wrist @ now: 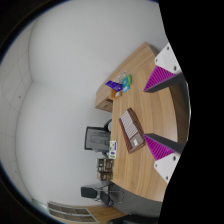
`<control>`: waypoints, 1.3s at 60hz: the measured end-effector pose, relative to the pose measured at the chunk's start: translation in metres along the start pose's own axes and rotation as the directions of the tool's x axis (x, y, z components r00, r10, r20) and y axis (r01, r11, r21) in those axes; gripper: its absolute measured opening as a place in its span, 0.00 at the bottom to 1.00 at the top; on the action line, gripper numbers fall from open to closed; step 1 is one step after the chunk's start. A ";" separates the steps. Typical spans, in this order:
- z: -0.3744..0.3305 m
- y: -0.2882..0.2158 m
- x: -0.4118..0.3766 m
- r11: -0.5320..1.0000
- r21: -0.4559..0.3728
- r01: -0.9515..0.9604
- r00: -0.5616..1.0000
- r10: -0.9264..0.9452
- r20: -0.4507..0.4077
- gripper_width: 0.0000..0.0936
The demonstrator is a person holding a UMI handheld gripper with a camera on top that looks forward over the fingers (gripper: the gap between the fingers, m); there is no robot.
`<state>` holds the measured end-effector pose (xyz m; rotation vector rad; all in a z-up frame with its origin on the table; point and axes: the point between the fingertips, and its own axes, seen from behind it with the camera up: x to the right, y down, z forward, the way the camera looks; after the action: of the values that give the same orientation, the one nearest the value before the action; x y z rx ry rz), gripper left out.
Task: Fold towel
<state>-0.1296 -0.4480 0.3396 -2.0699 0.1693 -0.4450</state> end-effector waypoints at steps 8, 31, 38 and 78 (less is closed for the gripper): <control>0.004 0.009 0.000 1.000 -0.022 0.005 1.000 -0.005 0.012 0.91; 0.129 0.053 -0.107 0.989 -0.060 0.135 0.952 -0.113 0.284 0.91; 0.205 0.052 -0.155 0.987 -0.027 0.160 0.912 -0.137 0.387 0.91; 0.417 0.103 -0.280 0.931 -0.039 0.362 0.749 -0.266 0.607 0.38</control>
<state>-0.2235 -0.0835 -0.0079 -2.2980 -0.5521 0.0466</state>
